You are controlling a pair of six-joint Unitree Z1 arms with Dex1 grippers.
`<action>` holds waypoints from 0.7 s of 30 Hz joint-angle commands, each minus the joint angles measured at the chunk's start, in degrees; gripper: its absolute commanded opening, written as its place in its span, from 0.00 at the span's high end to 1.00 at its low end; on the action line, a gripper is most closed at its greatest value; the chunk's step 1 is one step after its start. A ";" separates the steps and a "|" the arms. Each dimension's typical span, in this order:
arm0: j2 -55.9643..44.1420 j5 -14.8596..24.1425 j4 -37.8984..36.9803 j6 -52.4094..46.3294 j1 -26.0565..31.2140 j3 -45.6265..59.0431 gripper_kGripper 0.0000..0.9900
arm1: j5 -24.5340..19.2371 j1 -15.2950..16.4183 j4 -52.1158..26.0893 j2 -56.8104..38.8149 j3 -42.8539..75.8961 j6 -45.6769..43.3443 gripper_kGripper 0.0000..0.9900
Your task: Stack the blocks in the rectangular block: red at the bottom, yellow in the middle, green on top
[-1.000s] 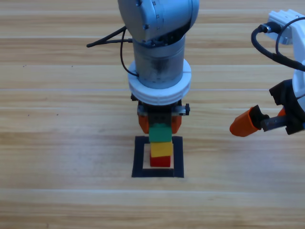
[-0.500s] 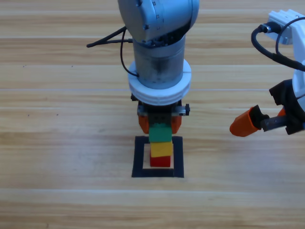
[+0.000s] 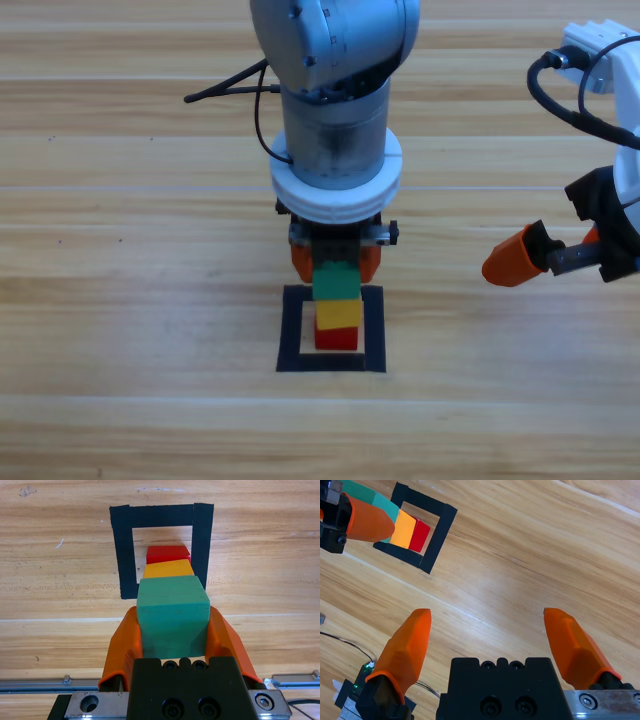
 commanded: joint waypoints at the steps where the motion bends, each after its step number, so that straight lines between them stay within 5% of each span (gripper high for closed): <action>1: 3.61 0.63 0.35 0.39 -0.90 0.36 0.90 | -0.23 -1.60 0.48 2.17 0.46 0.45 0.00; 11: 2.56 0.55 0.44 -0.40 -0.98 0.36 0.31 | -2.69 -1.60 -0.49 -0.11 1.69 0.10 0.00; 21: 1.24 0.55 0.44 -0.75 -1.07 0.71 0.22 | -2.61 -1.60 -0.66 -0.81 1.77 0.01 0.00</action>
